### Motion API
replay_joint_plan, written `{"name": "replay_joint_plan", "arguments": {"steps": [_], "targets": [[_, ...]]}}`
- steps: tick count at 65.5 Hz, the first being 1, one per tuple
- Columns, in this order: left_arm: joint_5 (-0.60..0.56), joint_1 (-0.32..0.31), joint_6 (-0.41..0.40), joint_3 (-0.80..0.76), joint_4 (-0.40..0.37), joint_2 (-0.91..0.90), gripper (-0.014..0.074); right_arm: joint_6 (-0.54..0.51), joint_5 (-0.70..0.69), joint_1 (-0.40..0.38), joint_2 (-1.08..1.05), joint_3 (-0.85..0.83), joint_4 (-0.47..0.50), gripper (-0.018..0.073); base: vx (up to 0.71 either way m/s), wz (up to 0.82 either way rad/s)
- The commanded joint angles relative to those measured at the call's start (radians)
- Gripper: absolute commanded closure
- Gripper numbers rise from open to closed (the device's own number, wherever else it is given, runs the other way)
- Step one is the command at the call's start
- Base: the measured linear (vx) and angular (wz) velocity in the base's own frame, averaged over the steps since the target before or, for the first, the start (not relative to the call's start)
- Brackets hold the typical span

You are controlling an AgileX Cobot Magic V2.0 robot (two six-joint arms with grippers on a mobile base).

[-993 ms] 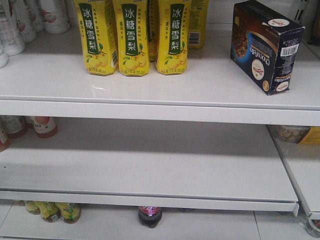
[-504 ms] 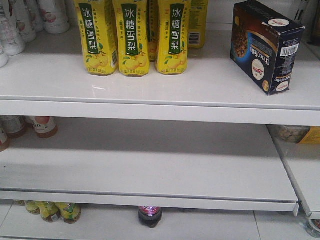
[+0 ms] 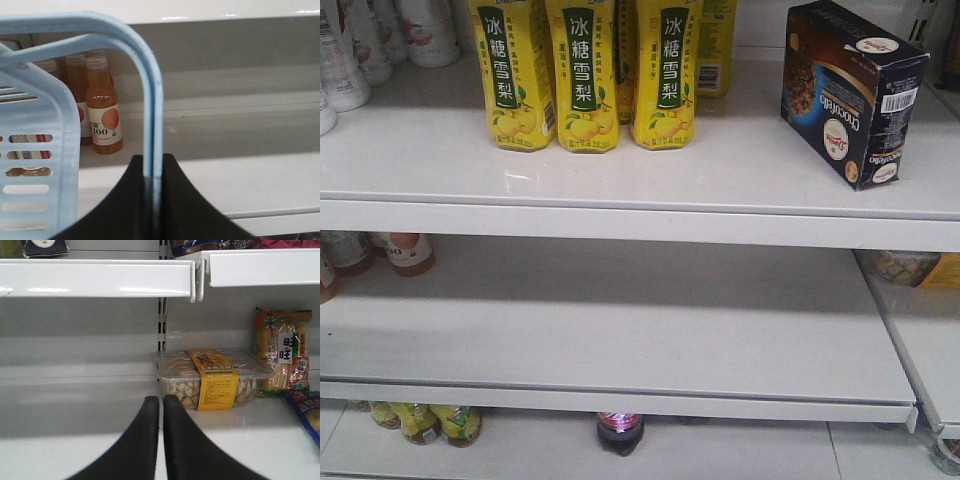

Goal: Left arm holds basket, right arm returns cookies

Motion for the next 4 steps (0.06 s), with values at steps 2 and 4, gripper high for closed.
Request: {"name": "replay_joint_plan", "arguments": {"steps": [2,4], "targets": [[-0.099,0.001,0.013,-0.031,0.017,-0.018,0.0596,-0.009,-0.068,-0.006,-0.013,0.019,-0.003,0.0565,0.00,0.00],[-0.099,0.001,0.013,-0.031,0.017,-0.018,0.0596,-0.009,-0.068,-0.006,-0.013,0.019,-0.003,0.0565,0.00,0.00]]}}
